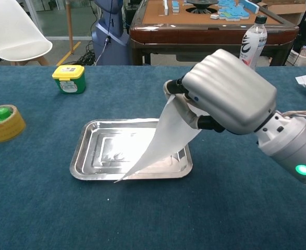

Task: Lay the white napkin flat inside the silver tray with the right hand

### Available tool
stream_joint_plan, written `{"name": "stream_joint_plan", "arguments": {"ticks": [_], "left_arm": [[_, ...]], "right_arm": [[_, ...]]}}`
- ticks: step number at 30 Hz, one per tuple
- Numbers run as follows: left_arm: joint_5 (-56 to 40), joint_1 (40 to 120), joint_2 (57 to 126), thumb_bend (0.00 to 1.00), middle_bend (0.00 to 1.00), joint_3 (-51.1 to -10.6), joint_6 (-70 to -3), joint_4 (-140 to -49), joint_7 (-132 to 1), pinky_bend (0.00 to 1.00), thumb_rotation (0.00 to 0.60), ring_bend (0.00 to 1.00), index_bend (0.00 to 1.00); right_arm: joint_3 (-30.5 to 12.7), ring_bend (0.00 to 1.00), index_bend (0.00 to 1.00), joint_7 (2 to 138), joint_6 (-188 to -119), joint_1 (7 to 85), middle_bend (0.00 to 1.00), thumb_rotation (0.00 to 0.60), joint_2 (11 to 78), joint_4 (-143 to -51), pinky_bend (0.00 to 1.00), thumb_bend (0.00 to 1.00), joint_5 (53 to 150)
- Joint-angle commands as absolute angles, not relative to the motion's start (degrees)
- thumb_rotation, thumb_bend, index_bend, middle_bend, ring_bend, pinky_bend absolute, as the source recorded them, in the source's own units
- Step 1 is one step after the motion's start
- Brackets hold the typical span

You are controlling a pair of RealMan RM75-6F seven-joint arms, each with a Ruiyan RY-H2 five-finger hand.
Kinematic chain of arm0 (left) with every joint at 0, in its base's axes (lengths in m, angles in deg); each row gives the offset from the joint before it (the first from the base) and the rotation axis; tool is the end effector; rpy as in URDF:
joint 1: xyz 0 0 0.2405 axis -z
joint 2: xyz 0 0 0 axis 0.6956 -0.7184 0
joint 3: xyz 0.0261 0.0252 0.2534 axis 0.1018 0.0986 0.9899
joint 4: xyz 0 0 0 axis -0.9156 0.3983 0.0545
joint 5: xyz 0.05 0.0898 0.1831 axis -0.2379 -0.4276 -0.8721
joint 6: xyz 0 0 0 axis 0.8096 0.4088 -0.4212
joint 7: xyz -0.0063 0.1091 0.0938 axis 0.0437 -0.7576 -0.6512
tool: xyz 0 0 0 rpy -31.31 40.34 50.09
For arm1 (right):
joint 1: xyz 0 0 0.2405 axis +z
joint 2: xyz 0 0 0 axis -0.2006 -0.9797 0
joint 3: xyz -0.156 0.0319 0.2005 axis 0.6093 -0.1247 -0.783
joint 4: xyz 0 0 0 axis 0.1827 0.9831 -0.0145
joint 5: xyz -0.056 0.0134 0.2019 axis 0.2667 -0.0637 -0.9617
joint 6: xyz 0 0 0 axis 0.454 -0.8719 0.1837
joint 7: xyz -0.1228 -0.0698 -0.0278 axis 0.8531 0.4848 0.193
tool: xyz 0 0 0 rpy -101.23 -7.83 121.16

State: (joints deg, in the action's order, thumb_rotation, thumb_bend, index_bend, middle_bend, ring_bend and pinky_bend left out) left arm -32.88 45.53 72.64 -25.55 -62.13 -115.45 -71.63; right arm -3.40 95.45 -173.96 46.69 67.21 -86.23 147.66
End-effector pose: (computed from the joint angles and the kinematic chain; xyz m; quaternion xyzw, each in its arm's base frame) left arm -0.3106 0.1620 0.1670 -0.5790 -0.3551 -0.3730 0.6321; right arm -0.1129 -0.2672 -0.0453 0.7331 -0.0204 0.5404 0.4124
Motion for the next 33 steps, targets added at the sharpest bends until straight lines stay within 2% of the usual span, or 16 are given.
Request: {"name": "stream_joint_plan", "arguments": {"ticks": [1, 16, 27, 33], "left_arm": [[-32.73, 45.5, 72.38, 0.23, 0.35, -25.55, -61.99, -115.55, -71.51, 0.48, 0.6, 0.23, 0.4], [-32.44, 45.67, 72.27, 0.23, 0.35, -25.36, -61.15, -116.05, -72.46, 0.48, 0.6, 0.23, 0.4], [-32.44, 45.65, 72.35, 0.23, 0.35, -25.38, -61.19, -116.02, -72.53, 0.48, 0.6, 0.23, 0.4], [-32.44, 45.73, 72.43, 0.23, 0.35, -25.36, -61.04, -115.99, -72.63, 0.48, 0.6, 0.23, 0.4]], "right_arm": [[-3.37, 1.0, 0.67, 94.09, -174.01, 47.63, 1.0, 0.6, 66.94, -85.86, 1.0, 0.65, 148.38], [3.36, 1.0, 0.68, 85.02, -172.14, 50.18, 1.0, 0.6, 60.39, -80.13, 1.0, 0.64, 152.57], [4.94, 1.0, 0.68, 85.01, -170.4, 49.81, 1.0, 0.6, 59.44, -78.02, 1.0, 0.63, 151.52], [4.31, 1.0, 0.68, 86.18, -170.85, 49.43, 1.0, 0.6, 60.93, -76.62, 1.0, 0.62, 150.52]]}}
